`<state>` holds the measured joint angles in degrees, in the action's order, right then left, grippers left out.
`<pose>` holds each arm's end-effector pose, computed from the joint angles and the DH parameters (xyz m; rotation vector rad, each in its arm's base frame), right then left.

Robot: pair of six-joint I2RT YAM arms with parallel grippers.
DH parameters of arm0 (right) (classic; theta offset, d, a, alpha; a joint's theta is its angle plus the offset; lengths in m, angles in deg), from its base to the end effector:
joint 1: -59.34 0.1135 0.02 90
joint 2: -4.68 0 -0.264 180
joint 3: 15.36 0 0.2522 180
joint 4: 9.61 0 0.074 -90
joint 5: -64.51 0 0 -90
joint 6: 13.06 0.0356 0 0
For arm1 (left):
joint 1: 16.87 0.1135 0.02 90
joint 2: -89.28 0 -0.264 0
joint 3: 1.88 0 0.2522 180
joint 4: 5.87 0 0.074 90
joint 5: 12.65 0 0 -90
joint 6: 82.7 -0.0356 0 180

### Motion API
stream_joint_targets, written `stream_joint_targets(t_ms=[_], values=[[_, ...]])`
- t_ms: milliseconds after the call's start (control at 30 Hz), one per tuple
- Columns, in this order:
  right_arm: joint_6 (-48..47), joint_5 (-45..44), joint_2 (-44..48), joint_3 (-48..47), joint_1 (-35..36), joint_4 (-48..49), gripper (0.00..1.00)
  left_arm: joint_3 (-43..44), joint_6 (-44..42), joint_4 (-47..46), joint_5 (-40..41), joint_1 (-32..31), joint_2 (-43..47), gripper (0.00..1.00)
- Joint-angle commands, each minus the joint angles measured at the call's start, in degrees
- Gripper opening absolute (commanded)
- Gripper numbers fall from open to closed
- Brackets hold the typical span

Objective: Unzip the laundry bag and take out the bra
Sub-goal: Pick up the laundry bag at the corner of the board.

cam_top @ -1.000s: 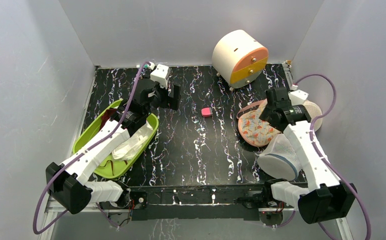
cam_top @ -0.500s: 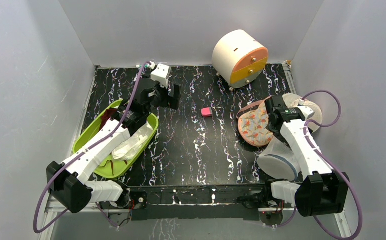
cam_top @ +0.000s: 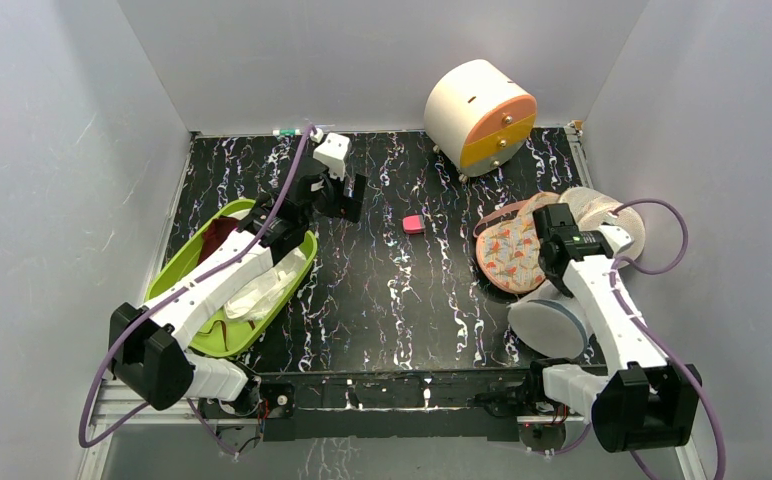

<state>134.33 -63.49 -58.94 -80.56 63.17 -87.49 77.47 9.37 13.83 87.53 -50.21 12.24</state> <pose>0.1800 -0.0099 0.2578 1.2386 2.2208 -0.5975 0.2682 -0.1689 0.3484 0.3869 1.8372 -0.2596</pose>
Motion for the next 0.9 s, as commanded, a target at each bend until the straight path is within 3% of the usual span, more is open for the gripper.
stream_joint_targets(t_ms=[0, 67, 200, 300, 467, 567, 733, 867], values=[[2.0, -1.5, 4.3, -1.9, -0.4, 0.5, 0.08, 0.1, -1.3, -1.1, 1.8, 0.5, 0.5, 0.98], [-0.1, -1.7, 6.5, -3.6, -0.3, 0.1, 0.00, -0.2, -1.2, -1.5, 1.7, 0.6, 0.9, 0.98], [-2.7, -1.3, 11.2, -8.3, -0.3, -2.1, 0.00, -0.1, -1.1, -1.4, 1.4, 0.5, 1.5, 0.98], [-11.2, 5.5, 15.3, -12.7, -0.4, 2.0, 0.00, -0.5, -1.1, -1.8, 1.8, 0.5, 2.1, 0.98], [-29.3, 29.6, 22.1, -13.3, -0.3, 19.8, 0.00, -1.1, -1.2, -2.0, 3.1, 0.4, 2.4, 0.98], [-33.5, 47.8, 21.0, -12.1, -0.4, 28.1, 0.00, -1.1, -1.7, -2.0, 4.6, 0.5, 2.5, 0.98], [-35.4, 71.2, 11.2, -12.4, 0.2, 30.1, 0.00, -1.2, -3.6, -1.7, 7.7, 0.4, 4.0, 0.98], [-37.6, 75.7, 4.6, -12.4, 3.0, 25.2, 0.00, -3.5, -6.4, -4.6, 14.6, 0.5, 7.6, 0.98]])
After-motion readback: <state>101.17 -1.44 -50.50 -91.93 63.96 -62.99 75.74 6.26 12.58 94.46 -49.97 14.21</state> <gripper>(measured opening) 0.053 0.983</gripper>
